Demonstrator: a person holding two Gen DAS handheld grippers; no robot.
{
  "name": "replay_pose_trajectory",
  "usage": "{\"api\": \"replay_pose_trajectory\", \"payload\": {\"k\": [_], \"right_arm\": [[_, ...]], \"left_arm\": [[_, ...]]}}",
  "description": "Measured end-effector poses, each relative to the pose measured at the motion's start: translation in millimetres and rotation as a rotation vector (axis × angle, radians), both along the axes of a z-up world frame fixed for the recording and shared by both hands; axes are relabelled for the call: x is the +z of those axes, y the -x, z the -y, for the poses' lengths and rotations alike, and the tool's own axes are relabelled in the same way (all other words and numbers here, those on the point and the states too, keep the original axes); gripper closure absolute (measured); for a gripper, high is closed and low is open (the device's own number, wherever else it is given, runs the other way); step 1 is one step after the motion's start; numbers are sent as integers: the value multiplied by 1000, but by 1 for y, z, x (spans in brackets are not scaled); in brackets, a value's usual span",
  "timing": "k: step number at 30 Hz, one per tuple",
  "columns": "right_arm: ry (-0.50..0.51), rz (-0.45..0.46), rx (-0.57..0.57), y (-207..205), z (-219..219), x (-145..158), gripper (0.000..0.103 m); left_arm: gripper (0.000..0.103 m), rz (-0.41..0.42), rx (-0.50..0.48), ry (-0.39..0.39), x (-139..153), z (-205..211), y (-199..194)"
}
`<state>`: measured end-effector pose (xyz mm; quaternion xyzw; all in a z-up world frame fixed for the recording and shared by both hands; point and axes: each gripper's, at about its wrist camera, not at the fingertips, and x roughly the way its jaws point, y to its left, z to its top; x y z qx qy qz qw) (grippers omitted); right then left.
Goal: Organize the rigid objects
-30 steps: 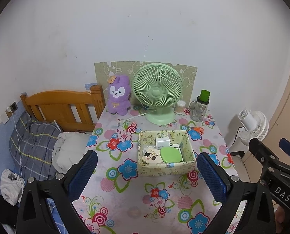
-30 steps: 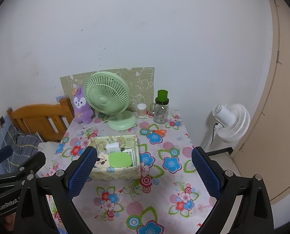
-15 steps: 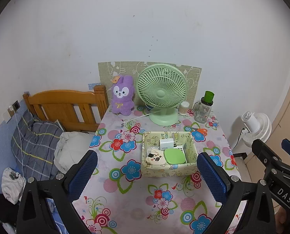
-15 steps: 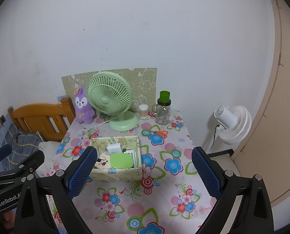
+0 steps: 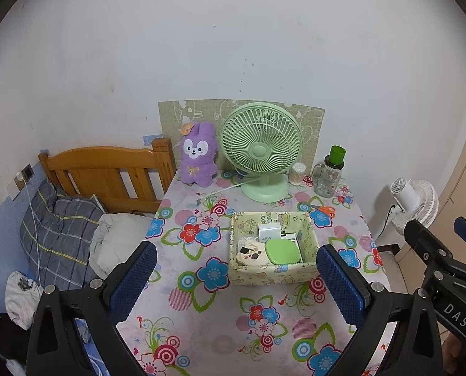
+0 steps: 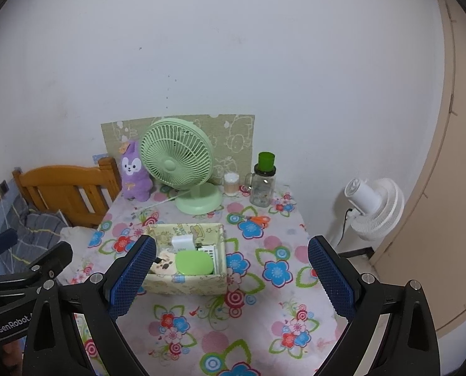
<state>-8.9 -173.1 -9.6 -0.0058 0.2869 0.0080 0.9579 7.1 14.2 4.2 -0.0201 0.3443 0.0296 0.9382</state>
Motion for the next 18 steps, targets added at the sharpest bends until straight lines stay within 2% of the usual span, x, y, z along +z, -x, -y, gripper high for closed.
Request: {"api": "replay_pose_trajectory", "payload": {"k": [18], "right_arm": [[-10, -3, -2, 1, 3, -2, 4]], "left_arm": [[0, 1, -10, -3, -2, 1, 1]]}}
